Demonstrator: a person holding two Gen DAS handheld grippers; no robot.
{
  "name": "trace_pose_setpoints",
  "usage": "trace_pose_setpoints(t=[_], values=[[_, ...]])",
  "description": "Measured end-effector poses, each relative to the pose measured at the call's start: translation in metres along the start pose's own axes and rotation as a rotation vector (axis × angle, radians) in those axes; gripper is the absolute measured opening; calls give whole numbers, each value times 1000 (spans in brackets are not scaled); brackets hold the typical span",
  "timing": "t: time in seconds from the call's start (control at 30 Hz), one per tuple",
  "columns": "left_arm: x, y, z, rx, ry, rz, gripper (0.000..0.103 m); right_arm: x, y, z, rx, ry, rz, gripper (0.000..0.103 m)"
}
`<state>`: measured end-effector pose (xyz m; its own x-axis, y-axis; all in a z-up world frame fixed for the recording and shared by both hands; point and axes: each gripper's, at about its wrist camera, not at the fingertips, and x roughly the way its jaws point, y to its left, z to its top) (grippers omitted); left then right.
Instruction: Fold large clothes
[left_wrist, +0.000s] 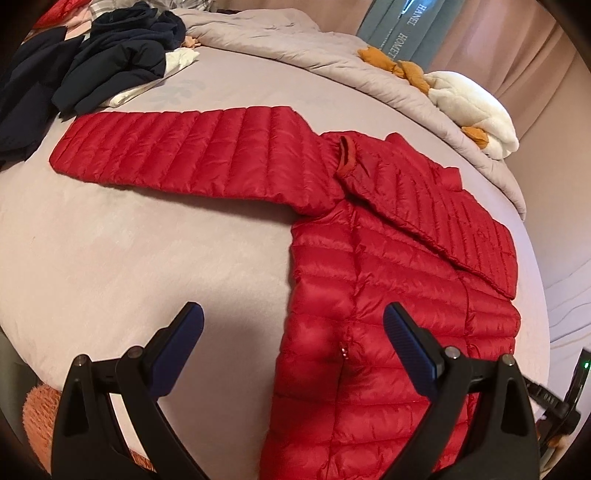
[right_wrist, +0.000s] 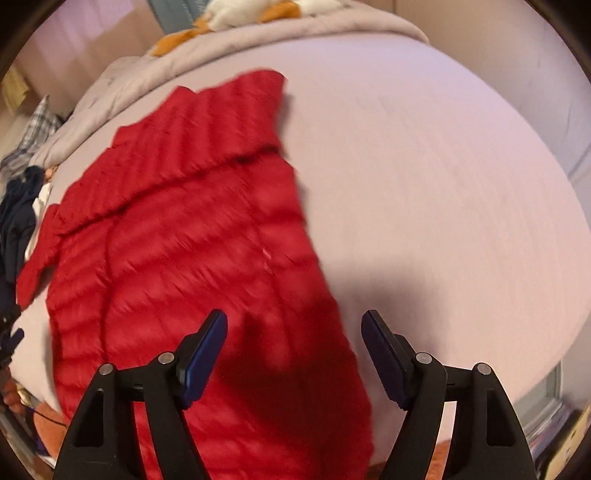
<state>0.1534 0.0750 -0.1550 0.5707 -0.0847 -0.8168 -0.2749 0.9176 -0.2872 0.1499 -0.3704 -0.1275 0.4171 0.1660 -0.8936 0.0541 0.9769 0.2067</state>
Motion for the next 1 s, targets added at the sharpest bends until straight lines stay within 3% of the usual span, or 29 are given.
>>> trace_pose_setpoints(t=[0.07, 0.2, 0.33, 0.47, 0.63, 0.8, 0.93, 1.0], values=[[1, 1, 0, -2, 0, 9, 98, 9, -5, -5, 24, 23, 25, 73], [-2, 4, 3, -8, -9, 25, 98, 24, -4, -10, 11, 54, 30, 54], [-5, 10, 7, -22, -24, 38, 98, 26, 2, -12, -5, 32, 42, 18], [-6, 21, 15, -52, -39, 55, 98, 27, 14, -19, -38, 25, 29, 12], [-9, 42, 32, -102, -79, 95, 98, 32, 22, -28, -23, 52, 76, 11], [-14, 73, 51, -200, -128, 127, 98, 27, 33, -27, -14, 20, 41, 15], [-19, 111, 68, -309, -174, 146, 98, 16, 41, -16, 10, -13, 43, 54], [-22, 129, 74, -357, -197, 164, 98, 4, 52, -9, 4, -52, 57, 59]])
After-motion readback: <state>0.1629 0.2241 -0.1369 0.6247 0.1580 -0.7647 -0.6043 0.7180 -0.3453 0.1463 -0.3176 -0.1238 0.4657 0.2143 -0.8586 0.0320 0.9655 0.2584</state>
